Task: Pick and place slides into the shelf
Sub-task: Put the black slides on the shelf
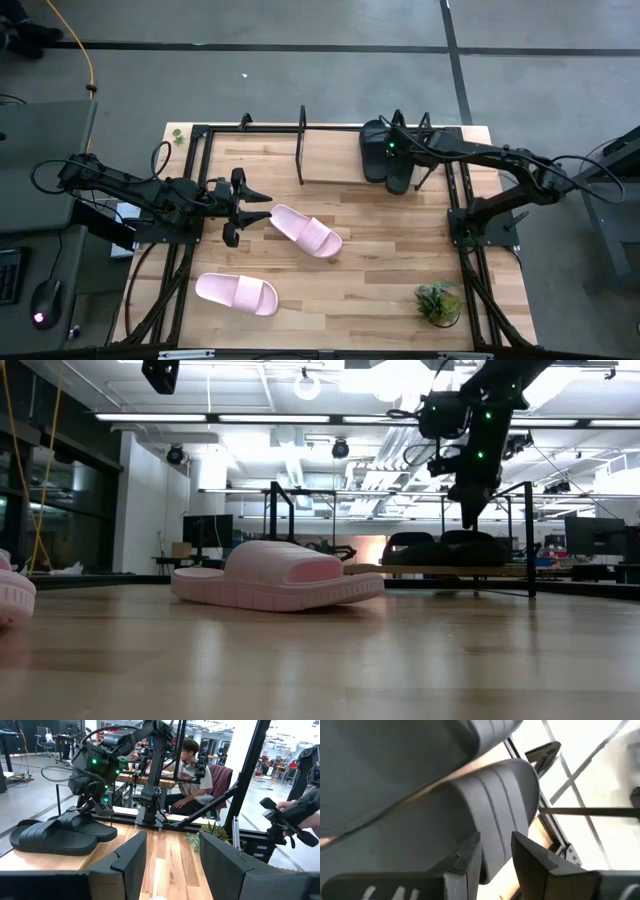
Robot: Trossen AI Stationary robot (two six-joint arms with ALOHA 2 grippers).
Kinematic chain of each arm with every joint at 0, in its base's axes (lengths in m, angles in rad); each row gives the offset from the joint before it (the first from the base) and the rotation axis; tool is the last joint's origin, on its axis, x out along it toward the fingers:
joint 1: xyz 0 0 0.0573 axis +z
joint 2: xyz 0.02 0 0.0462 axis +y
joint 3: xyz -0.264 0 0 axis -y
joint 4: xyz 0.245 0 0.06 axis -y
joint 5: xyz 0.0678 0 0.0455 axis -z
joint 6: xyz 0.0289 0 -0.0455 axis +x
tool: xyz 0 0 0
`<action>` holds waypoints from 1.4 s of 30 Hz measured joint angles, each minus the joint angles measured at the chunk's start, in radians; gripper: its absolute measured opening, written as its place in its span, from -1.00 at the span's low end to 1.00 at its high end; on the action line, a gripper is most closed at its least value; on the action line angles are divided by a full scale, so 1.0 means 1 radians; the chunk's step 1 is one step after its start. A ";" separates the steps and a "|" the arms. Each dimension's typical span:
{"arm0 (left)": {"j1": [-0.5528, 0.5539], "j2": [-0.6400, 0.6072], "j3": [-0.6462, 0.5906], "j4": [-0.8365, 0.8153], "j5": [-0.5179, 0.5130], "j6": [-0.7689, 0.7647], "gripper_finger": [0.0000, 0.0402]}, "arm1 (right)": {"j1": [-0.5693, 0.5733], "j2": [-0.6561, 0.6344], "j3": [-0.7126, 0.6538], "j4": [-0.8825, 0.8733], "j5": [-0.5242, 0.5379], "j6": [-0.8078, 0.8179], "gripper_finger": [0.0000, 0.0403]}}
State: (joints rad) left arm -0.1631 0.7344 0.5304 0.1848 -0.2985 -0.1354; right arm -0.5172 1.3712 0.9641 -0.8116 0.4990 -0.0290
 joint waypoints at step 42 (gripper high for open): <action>0.000 0.001 0.000 -0.001 -0.003 0.012 -0.16 | -0.067 0.164 0.011 0.524 -0.631 -0.339 -0.52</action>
State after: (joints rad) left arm -0.1633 0.7349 0.5304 0.1841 -0.3019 -0.1238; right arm -0.5846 1.5350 0.9752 -0.2879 -0.1318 -0.3676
